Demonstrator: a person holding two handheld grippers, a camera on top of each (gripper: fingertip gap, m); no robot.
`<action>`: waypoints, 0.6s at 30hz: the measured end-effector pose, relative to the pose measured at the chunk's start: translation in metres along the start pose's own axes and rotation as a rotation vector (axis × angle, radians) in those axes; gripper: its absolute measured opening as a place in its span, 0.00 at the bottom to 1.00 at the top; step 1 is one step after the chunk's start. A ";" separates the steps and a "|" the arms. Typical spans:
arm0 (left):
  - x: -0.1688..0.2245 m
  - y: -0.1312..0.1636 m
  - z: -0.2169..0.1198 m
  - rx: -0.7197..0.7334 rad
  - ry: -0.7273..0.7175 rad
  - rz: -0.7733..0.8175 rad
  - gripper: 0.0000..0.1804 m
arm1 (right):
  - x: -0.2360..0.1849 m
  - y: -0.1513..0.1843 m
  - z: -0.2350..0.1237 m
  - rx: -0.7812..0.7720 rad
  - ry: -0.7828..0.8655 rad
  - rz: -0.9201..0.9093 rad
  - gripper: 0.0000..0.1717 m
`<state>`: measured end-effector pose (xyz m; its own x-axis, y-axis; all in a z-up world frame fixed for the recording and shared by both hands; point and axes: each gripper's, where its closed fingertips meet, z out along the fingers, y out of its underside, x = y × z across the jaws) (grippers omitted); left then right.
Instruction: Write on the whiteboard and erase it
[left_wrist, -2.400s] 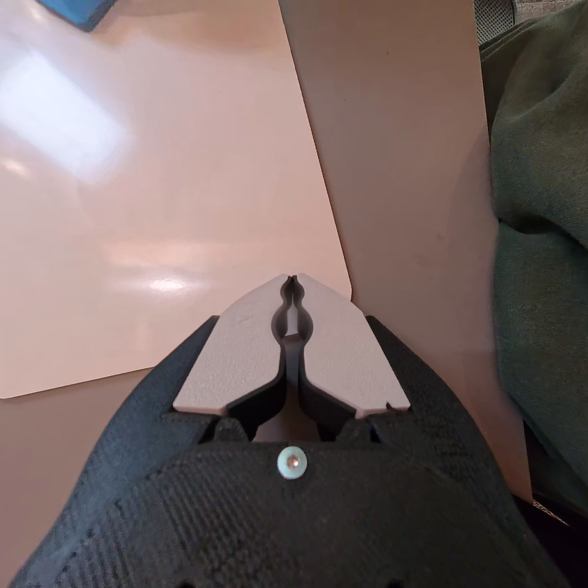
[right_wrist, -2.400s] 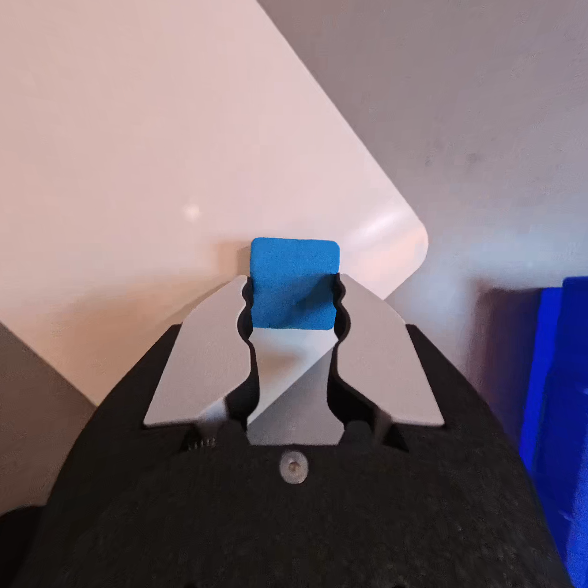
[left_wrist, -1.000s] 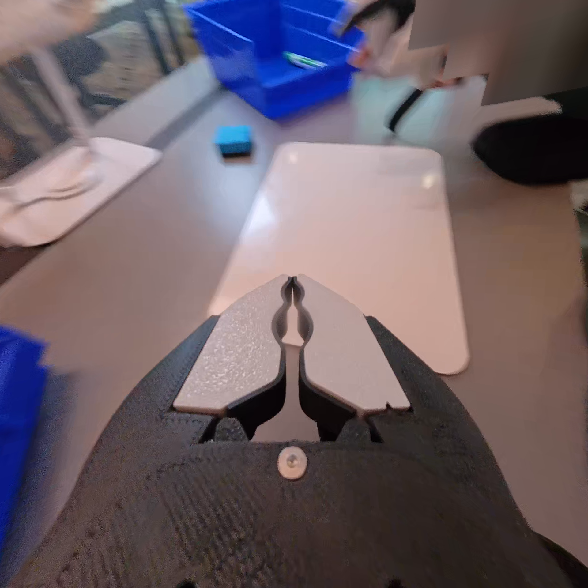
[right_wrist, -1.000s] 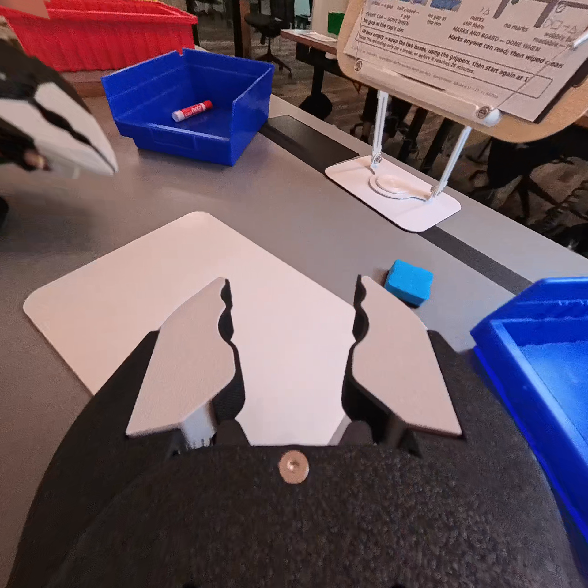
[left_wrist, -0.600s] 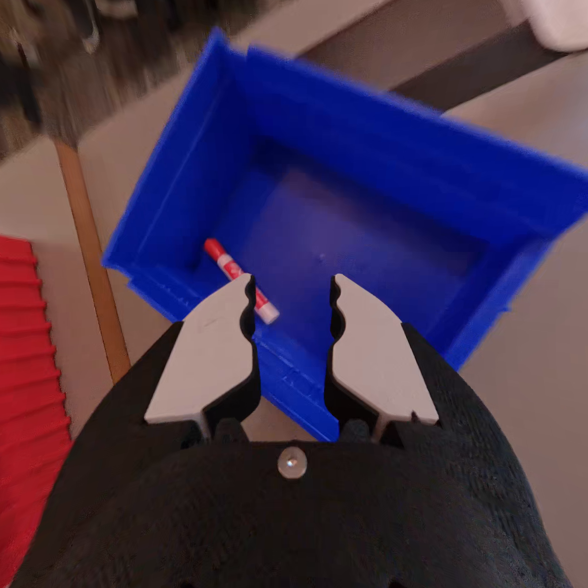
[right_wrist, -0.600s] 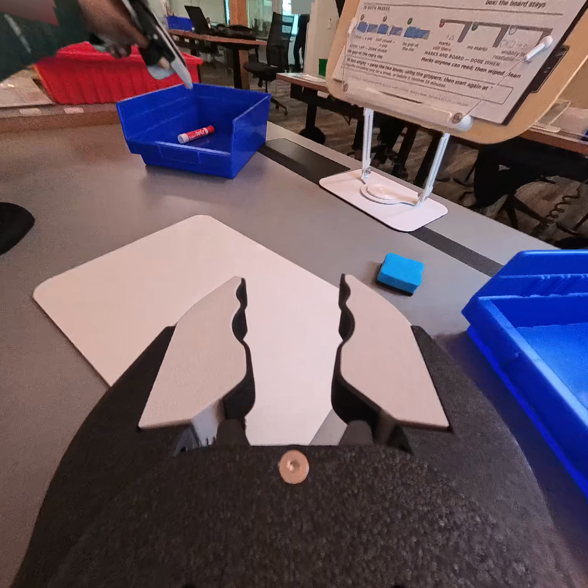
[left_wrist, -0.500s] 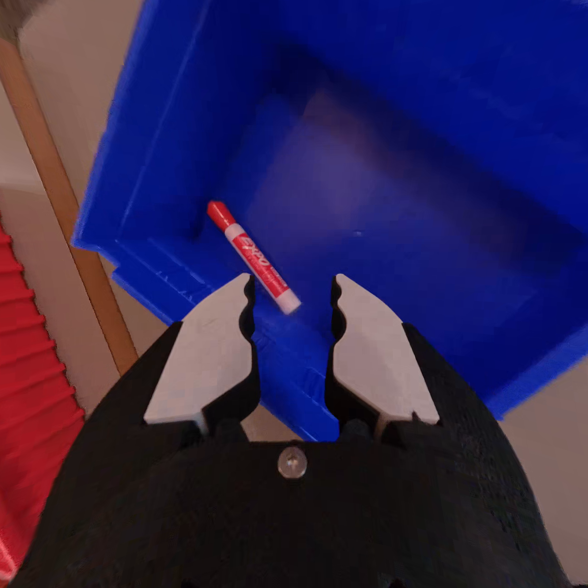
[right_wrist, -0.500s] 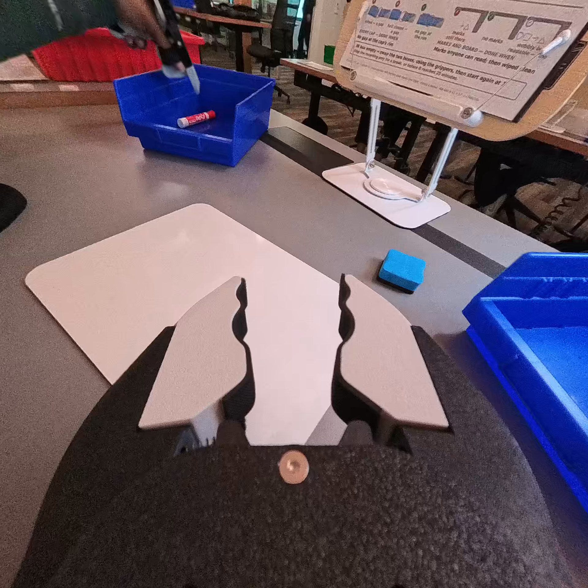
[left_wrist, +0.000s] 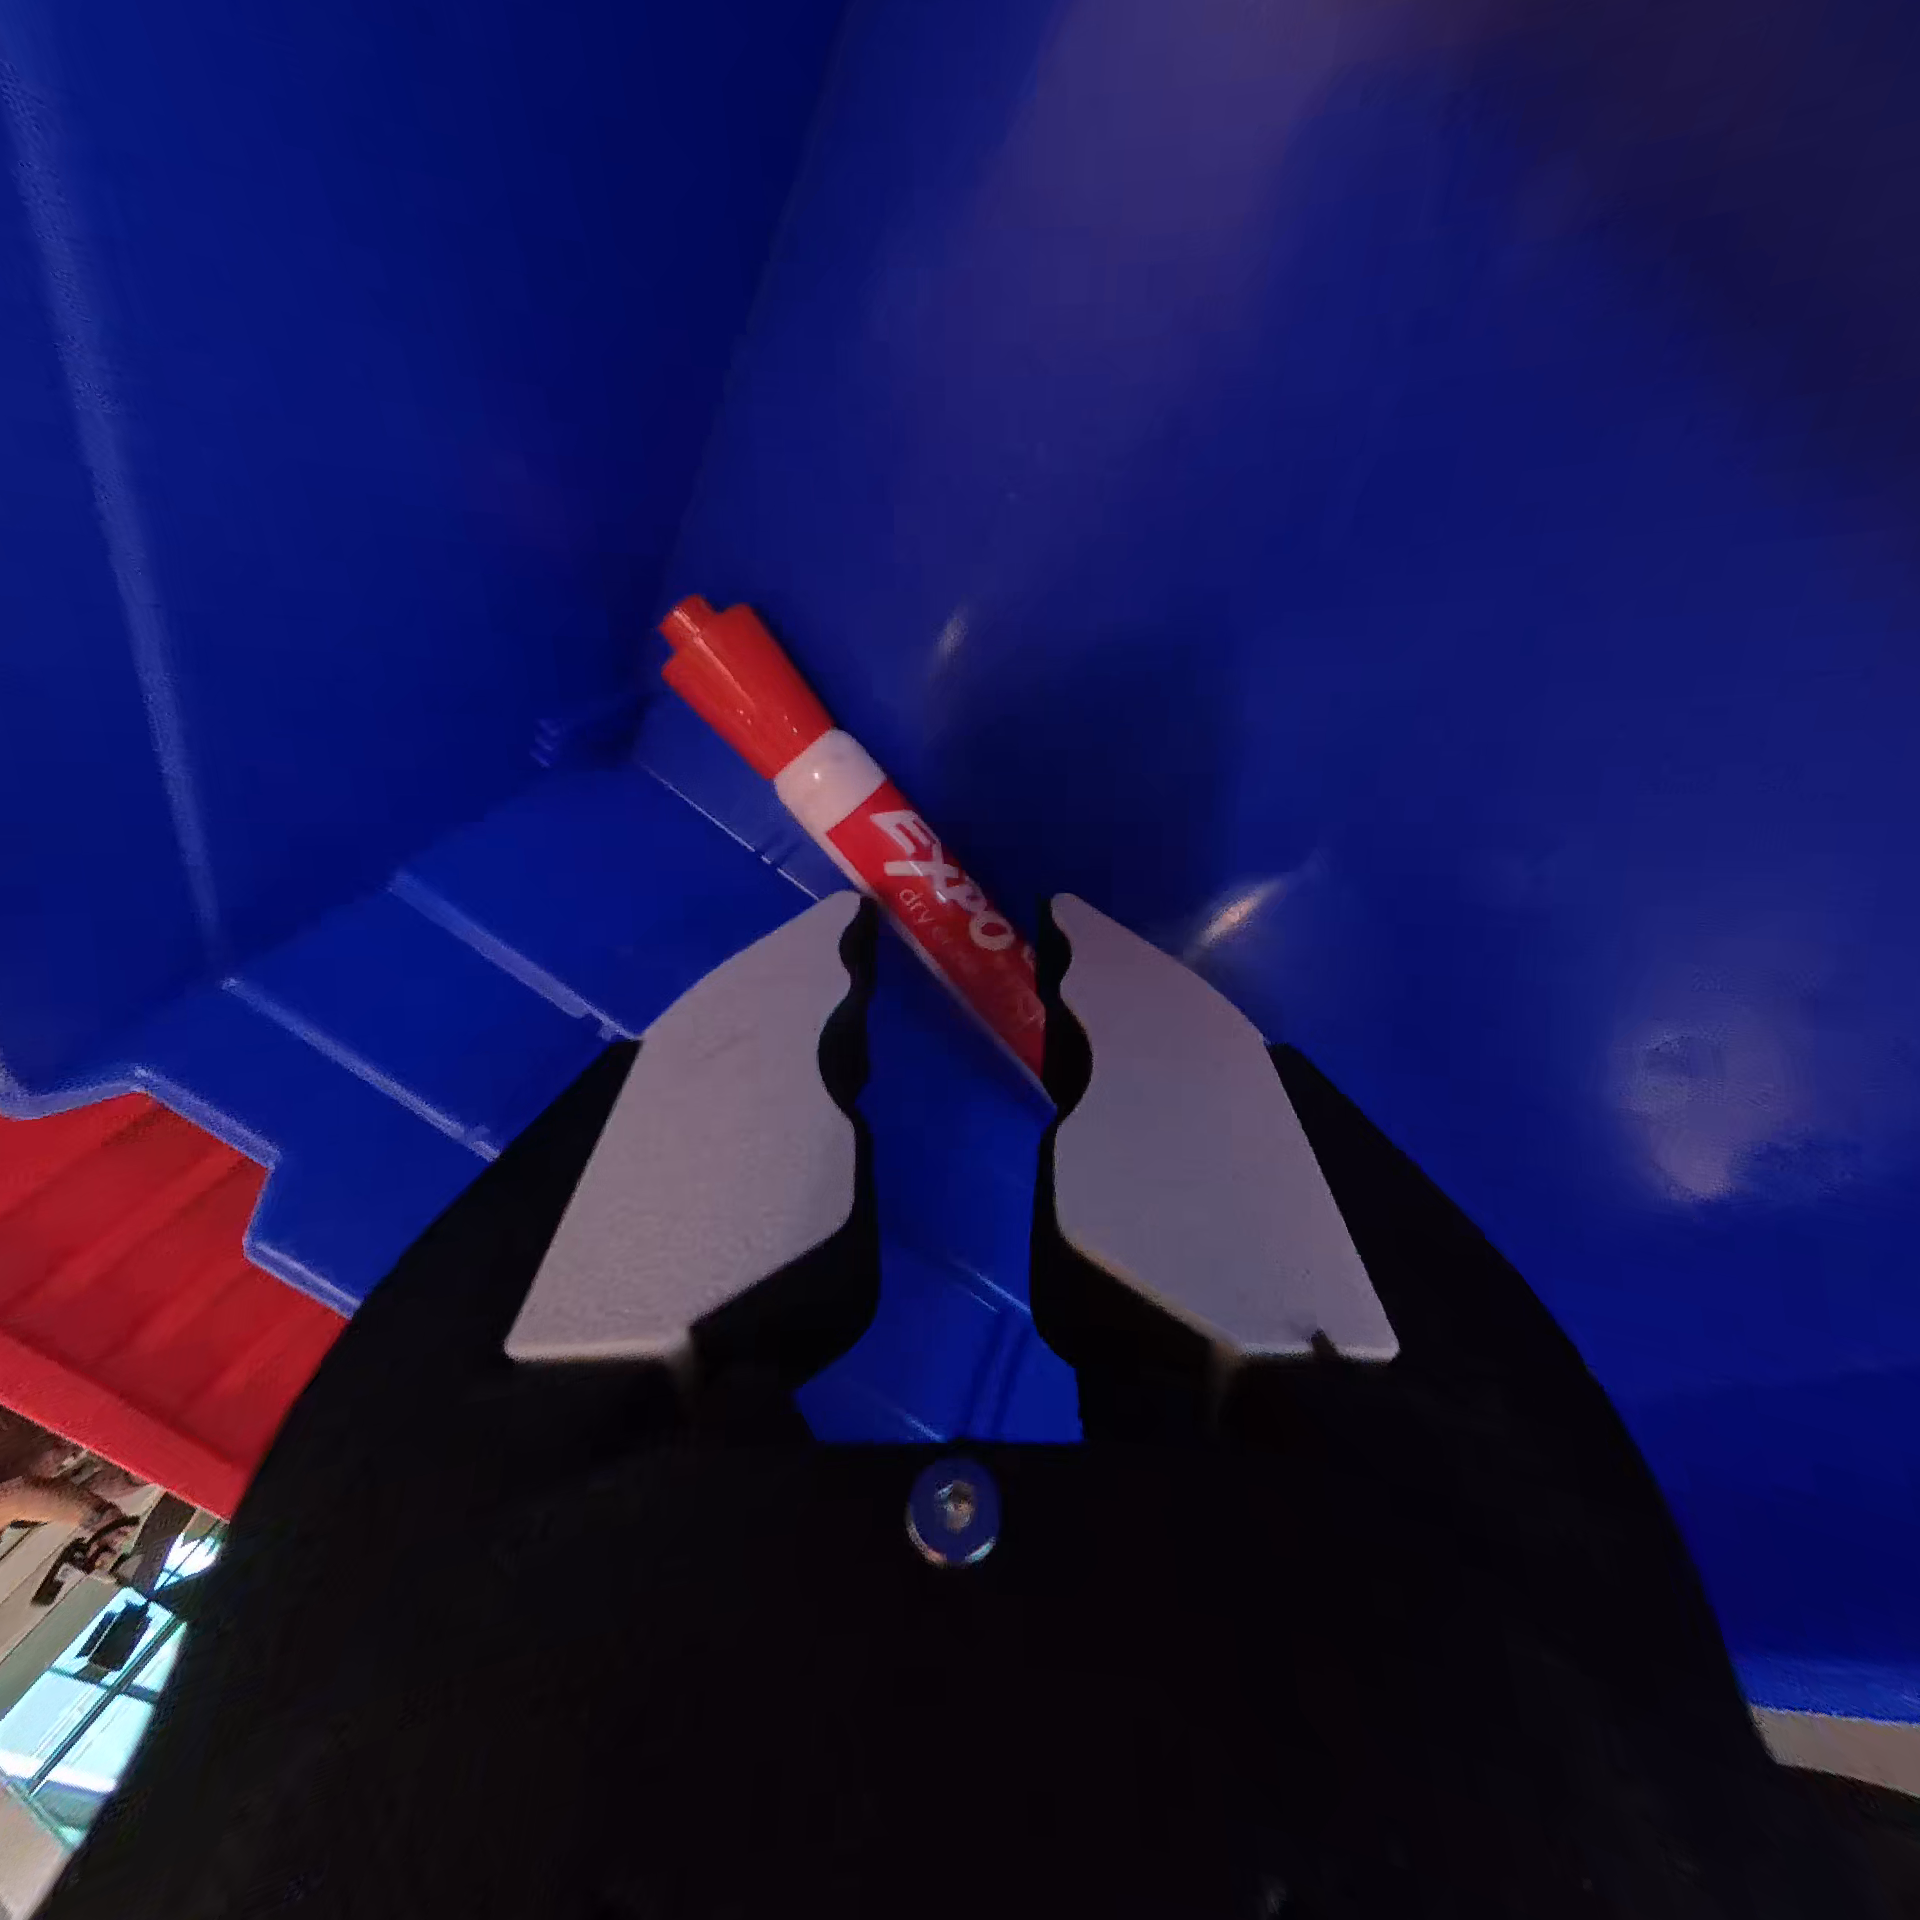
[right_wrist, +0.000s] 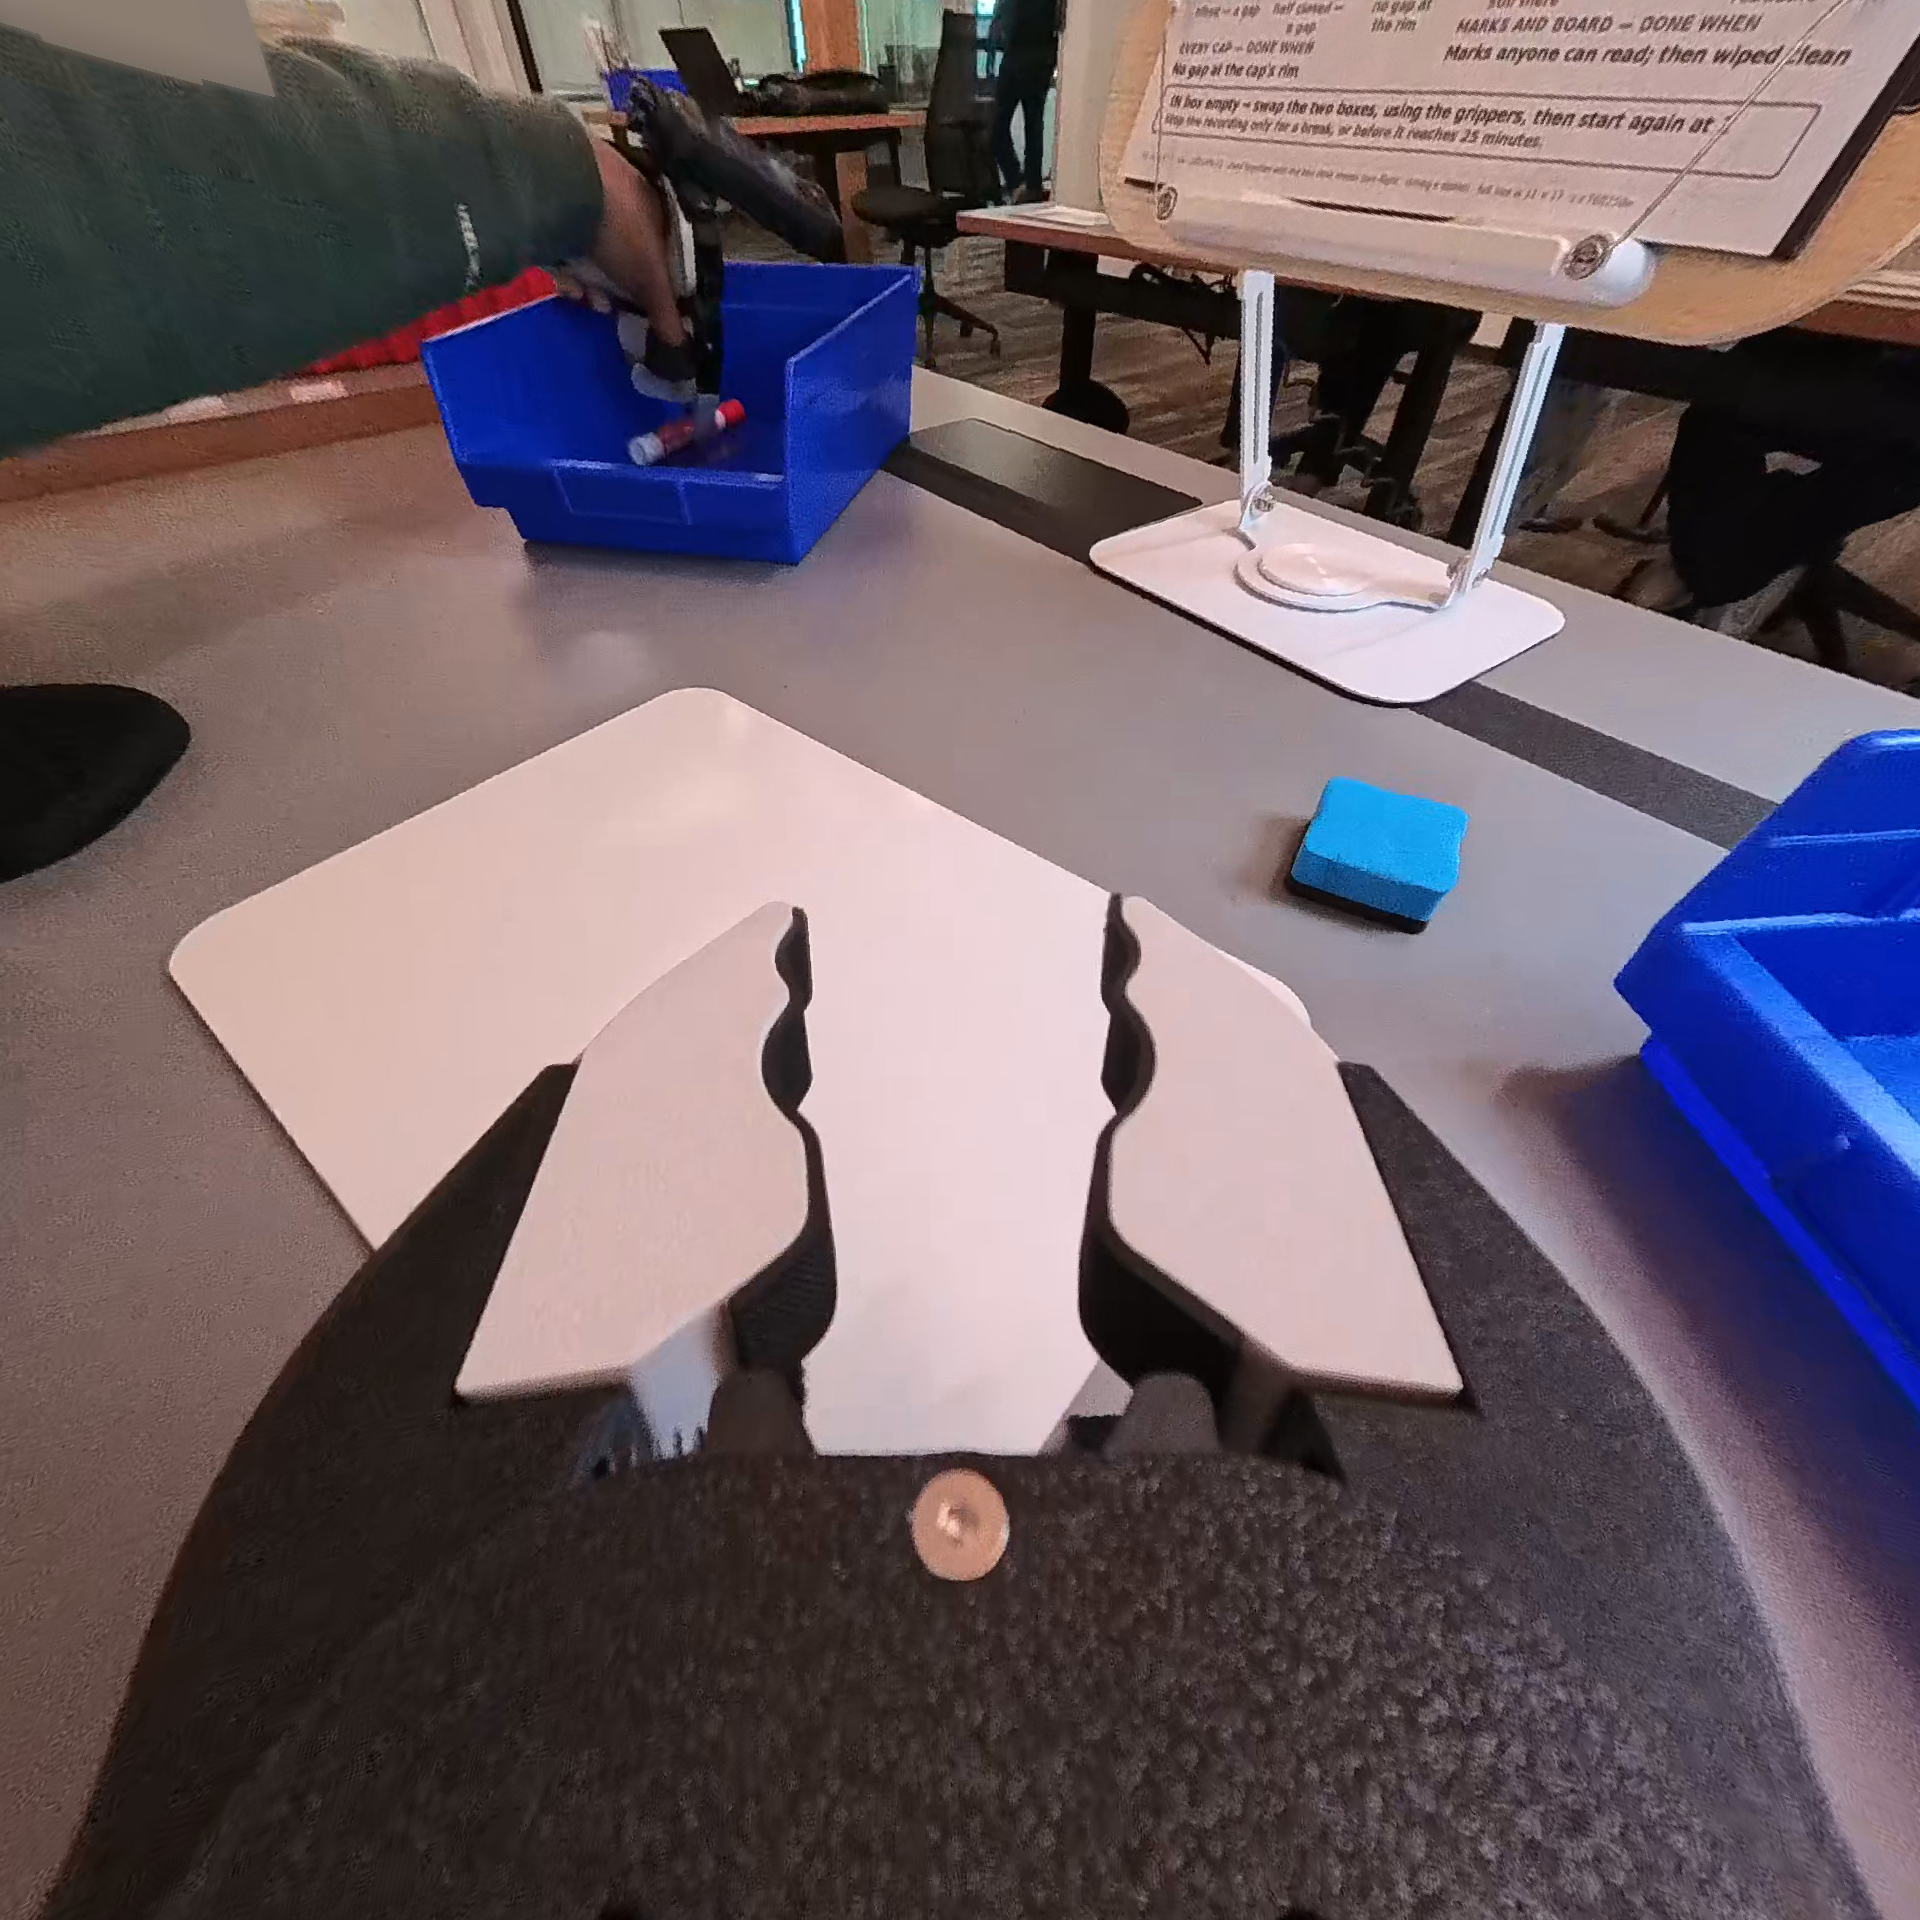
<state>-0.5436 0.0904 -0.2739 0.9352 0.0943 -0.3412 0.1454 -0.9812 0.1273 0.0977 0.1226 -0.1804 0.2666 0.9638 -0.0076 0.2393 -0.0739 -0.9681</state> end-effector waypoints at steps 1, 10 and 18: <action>-0.001 0.000 0.001 -0.006 -0.001 0.001 0.16 | 0.000 0.000 0.000 -0.001 0.001 -0.002 0.32; 0.031 0.005 -0.003 0.039 0.116 0.065 0.13 | -0.010 -0.008 -0.002 0.006 0.000 -0.048 0.30; 0.080 -0.014 -0.069 0.439 0.062 0.306 0.11 | -0.019 -0.024 0.003 0.013 -0.006 -0.116 0.29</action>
<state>-0.4487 0.1233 -0.2390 0.9331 -0.2102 -0.2917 -0.2727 -0.9425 -0.1933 0.0843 0.1063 -0.1576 0.2316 0.9673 0.1036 0.2560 0.0421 -0.9658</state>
